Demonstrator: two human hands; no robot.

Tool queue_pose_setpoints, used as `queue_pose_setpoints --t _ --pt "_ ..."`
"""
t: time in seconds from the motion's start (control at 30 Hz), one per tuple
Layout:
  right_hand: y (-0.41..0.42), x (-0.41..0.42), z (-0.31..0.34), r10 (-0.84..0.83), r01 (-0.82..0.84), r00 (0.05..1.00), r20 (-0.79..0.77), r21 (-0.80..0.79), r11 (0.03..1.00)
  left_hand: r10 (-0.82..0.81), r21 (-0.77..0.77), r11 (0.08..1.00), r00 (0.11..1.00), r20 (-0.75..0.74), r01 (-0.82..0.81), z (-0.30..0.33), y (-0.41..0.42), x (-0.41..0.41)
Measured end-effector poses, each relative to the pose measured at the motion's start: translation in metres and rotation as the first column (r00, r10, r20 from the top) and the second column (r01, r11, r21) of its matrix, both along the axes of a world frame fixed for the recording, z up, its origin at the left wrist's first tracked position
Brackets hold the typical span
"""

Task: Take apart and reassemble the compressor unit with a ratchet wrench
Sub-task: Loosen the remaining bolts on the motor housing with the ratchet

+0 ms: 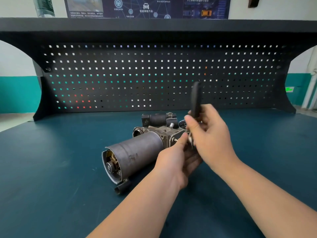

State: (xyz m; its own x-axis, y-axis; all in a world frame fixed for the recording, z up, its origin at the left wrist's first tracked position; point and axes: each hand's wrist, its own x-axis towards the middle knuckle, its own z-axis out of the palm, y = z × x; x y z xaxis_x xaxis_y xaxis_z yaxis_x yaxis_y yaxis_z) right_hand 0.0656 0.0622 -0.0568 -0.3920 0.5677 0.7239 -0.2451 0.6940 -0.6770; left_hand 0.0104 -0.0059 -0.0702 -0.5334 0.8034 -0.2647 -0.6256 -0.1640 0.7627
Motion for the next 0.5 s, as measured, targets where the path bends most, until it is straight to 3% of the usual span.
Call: queue_pose_setpoints --t 0.03,0.1,0.17,0.23,0.27,0.33,0.37,0.4,0.43,0.47,0.5 --pt "-0.004 0.000 -0.001 -0.018 0.014 0.999 0.038 0.119 0.993 -0.014 0.006 1.000 1.000 0.017 0.014 0.001 -0.001 0.000" --pt "-0.009 -0.001 -0.005 -0.048 0.036 0.997 0.058 0.199 0.979 -0.017 0.003 1.000 0.999 0.050 0.017 0.002 -0.002 0.000" --pt "-0.005 -0.003 -0.006 -0.076 0.075 0.997 0.004 0.081 0.994 -0.001 -0.003 1.000 0.999 0.053 0.001 0.002 -0.002 -0.001" --pt "0.004 -0.006 -0.004 -0.113 0.101 0.993 -0.039 -0.221 0.970 0.021 -0.004 1.000 0.999 0.049 -0.021 0.002 -0.002 0.000" --pt "0.010 -0.008 -0.004 -0.102 0.066 0.993 -0.061 -0.434 0.898 0.032 -0.010 0.999 0.998 0.048 -0.031 0.001 -0.001 0.000" --pt "0.017 -0.009 -0.005 -0.027 -0.134 0.984 -0.178 -0.827 0.546 0.038 -0.027 0.999 0.998 0.044 -0.037 0.001 0.000 0.001" --pt "0.019 -0.008 -0.007 -0.010 -0.237 0.966 -0.257 -0.905 0.352 0.037 -0.030 0.999 0.998 0.044 -0.036 0.002 0.000 0.001" --pt "0.020 -0.007 -0.008 -0.008 -0.307 0.949 -0.316 -0.926 0.221 0.037 -0.033 0.999 0.998 0.044 -0.035 0.002 0.000 0.001" --pt "0.019 -0.007 -0.008 -0.001 -0.345 0.937 -0.350 -0.923 0.169 0.038 -0.036 0.999 0.998 0.042 -0.037 0.002 0.001 0.001" --pt "0.019 -0.007 -0.008 0.013 -0.357 0.932 -0.362 -0.914 0.191 0.040 -0.043 0.998 0.998 0.039 -0.038 0.002 0.001 0.001" --pt "0.017 -0.007 -0.006 0.031 -0.350 0.934 -0.356 -0.894 0.280 0.039 -0.053 0.998 0.999 0.033 -0.037 0.002 0.001 0.001"
